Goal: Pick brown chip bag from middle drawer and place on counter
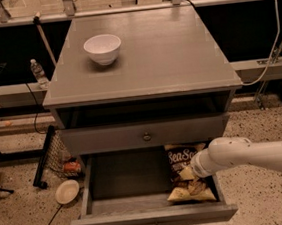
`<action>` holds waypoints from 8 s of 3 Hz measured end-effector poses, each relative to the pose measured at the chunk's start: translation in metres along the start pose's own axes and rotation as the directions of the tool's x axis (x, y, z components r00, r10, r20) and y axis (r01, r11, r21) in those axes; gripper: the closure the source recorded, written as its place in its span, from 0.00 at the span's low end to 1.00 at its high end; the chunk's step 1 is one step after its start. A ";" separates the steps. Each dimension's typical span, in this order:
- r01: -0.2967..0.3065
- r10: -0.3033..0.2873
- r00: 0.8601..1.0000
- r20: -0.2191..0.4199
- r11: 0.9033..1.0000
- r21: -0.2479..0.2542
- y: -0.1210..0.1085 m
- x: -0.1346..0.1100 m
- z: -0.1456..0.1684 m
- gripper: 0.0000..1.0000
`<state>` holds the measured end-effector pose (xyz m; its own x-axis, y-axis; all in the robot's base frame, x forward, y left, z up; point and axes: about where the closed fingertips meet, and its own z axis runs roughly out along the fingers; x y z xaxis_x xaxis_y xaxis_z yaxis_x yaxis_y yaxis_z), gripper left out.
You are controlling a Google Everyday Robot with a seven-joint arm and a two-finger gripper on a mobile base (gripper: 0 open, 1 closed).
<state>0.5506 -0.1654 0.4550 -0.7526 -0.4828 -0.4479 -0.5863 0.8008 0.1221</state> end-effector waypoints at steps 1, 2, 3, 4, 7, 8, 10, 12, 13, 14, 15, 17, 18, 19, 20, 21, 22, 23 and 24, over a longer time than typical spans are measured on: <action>-0.022 0.020 0.999 0.031 0.998 0.058 -0.001 -0.001 -0.033 1.00; -0.017 0.010 0.998 0.061 0.992 0.125 0.001 -0.010 -0.080 1.00; -0.017 0.010 0.998 0.061 0.992 0.125 0.001 -0.010 -0.080 1.00; 0.001 -0.011 0.998 0.066 0.990 0.139 0.000 -0.013 -0.094 1.00; 0.039 -0.062 0.994 0.091 0.973 0.228 -0.006 -0.024 -0.183 1.00; 0.057 -0.077 0.993 0.087 0.975 0.216 0.002 -0.016 -0.212 1.00; 0.168 -0.198 0.976 0.091 0.950 0.265 0.028 -0.024 -0.282 1.00; 0.187 -0.226 0.969 0.098 0.933 0.306 0.025 -0.034 -0.307 1.00; 0.215 -0.271 0.957 0.101 0.902 0.374 0.021 -0.052 -0.344 1.00; 0.253 -0.326 0.940 0.099 0.864 0.436 0.019 -0.075 -0.376 1.00; 0.313 -0.405 0.909 0.098 0.819 0.482 0.020 -0.107 -0.402 1.00; 0.360 -0.467 0.878 0.102 0.787 0.500 0.002 -0.137 -0.405 1.00; 0.415 -0.534 0.840 0.099 0.749 0.517 -0.012 -0.171 -0.408 1.00; 0.476 -0.609 0.788 0.092 0.696 0.537 -0.021 -0.211 -0.411 1.00; 0.479 -0.613 0.785 0.092 0.694 0.538 -0.022 -0.213 -0.411 1.00; 0.513 -0.658 0.748 0.091 0.659 0.550 -0.033 -0.236 -0.419 1.00; 0.559 -0.706 0.701 0.096 0.628 0.542 -0.041 -0.264 -0.428 1.00; 0.609 -0.754 0.648 0.111 0.599 0.520 -0.048 -0.298 -0.425 1.00; 0.634 -0.774 0.621 0.125 0.590 0.501 -0.052 -0.316 -0.417 1.00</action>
Offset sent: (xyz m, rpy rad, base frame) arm -0.0263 -0.0364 0.1160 -0.0885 -0.1556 -0.1075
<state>0.6937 -0.2019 0.9598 0.0241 -0.8750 -0.4835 -0.6725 0.3437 -0.6555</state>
